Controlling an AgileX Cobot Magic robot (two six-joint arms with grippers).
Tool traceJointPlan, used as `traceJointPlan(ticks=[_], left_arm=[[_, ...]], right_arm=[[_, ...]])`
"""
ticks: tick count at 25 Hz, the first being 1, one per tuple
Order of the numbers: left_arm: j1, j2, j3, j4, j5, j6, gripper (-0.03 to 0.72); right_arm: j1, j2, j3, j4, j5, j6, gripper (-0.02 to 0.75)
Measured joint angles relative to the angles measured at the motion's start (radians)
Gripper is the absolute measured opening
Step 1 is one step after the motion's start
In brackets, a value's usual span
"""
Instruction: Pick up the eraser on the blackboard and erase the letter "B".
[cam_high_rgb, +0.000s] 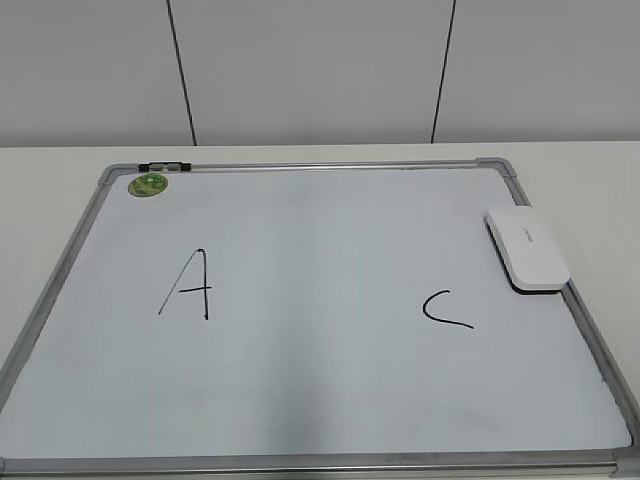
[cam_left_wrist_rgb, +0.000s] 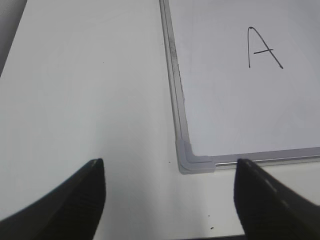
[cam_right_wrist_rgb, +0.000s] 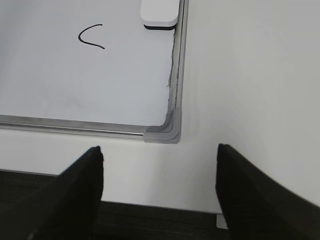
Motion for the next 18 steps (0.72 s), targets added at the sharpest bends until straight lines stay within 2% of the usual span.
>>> traceJointPlan(ticks=[9,12,18], left_arm=[[0.002,0.000,0.000,0.000,-0.002,0.002,0.589],[0.031,-0.006,0.000,0.000,-0.002,0.002,0.589],[0.067,-0.094,0.000,0.000,-0.002,0.002,0.589]], right_arm=[[0.000,-0.006,0.000,0.000,0.000,0.000,0.520],[-0.004,-0.011,0.000,0.000,0.000,0.000,0.520],[-0.088,-0.113,0.000,0.000,0.000,0.000,0.520]])
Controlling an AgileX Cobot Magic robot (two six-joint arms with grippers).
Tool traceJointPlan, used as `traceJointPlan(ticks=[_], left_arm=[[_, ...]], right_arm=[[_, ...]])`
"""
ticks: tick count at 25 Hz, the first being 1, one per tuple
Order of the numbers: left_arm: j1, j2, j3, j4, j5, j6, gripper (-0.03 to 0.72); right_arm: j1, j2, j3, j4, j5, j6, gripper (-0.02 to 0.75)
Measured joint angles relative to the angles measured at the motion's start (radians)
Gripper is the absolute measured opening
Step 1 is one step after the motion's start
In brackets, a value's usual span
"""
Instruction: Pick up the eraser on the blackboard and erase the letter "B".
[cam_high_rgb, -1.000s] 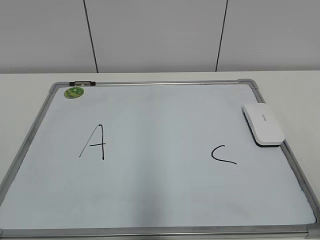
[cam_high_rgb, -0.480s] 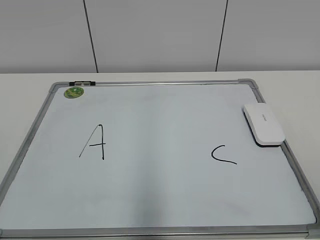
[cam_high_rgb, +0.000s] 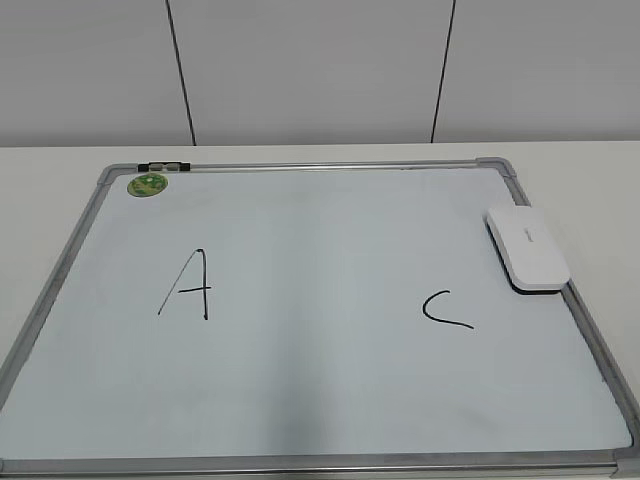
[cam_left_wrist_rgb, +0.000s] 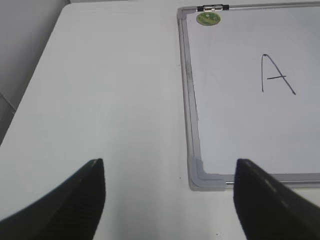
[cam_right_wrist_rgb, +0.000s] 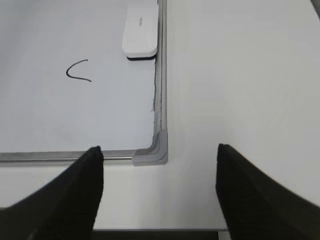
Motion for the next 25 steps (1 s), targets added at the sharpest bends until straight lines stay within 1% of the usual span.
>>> traceJointPlan(ticks=[3,7,25], left_arm=[[0.000,-0.009,0.000,0.000,-0.001,0.000,0.589],[0.001,-0.009,0.000,0.000,-0.001,0.000,0.589],[0.001,-0.009,0.000,0.000,-0.002,0.000,0.588]], right_arm=[[-0.032,-0.043,0.000,0.000,0.003,0.000,0.520],[-0.044,-0.046,0.000,0.000,0.003,0.000,0.520],[-0.044,-0.046,0.000,0.000,0.003,0.000,0.520]])
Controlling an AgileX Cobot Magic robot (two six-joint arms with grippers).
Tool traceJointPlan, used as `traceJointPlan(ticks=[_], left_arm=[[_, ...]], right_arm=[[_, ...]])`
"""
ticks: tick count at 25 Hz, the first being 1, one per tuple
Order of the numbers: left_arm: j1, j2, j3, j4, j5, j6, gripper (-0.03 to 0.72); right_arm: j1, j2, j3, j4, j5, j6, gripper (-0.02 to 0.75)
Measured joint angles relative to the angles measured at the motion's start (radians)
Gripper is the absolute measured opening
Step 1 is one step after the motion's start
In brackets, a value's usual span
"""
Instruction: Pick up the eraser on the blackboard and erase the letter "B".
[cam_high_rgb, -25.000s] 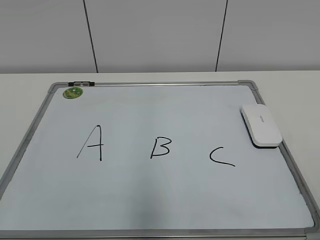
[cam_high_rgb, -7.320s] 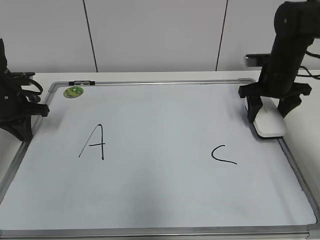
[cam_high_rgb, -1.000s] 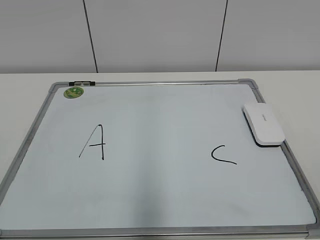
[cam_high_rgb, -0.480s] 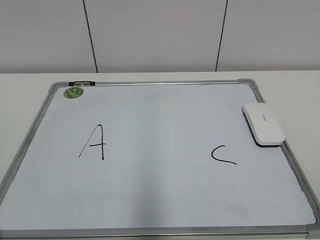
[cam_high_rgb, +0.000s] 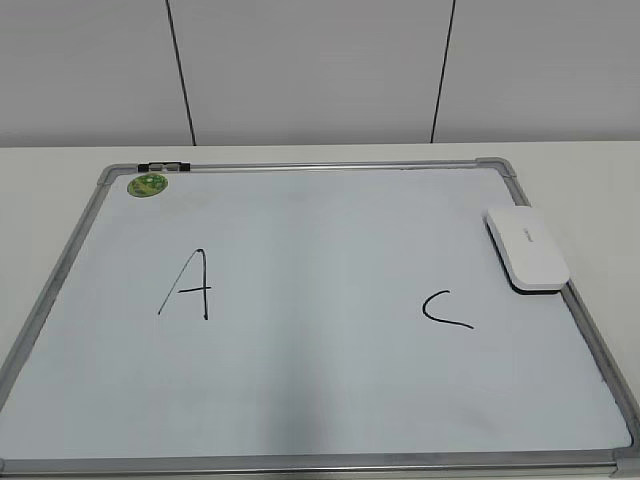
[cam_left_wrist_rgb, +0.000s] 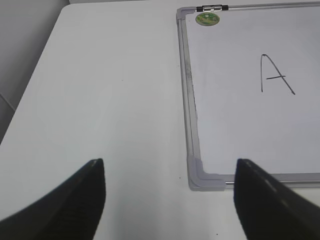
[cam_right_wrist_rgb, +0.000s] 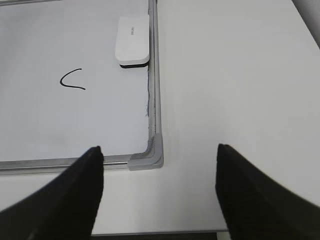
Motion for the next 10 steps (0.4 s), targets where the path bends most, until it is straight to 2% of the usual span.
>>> traceJointPlan(ticks=[10], left_arm=[[0.002,0.000,0.000,0.000,0.000,0.000,0.588]], right_arm=[[0.000,0.000,0.000,0.000,0.000,0.000,0.520]])
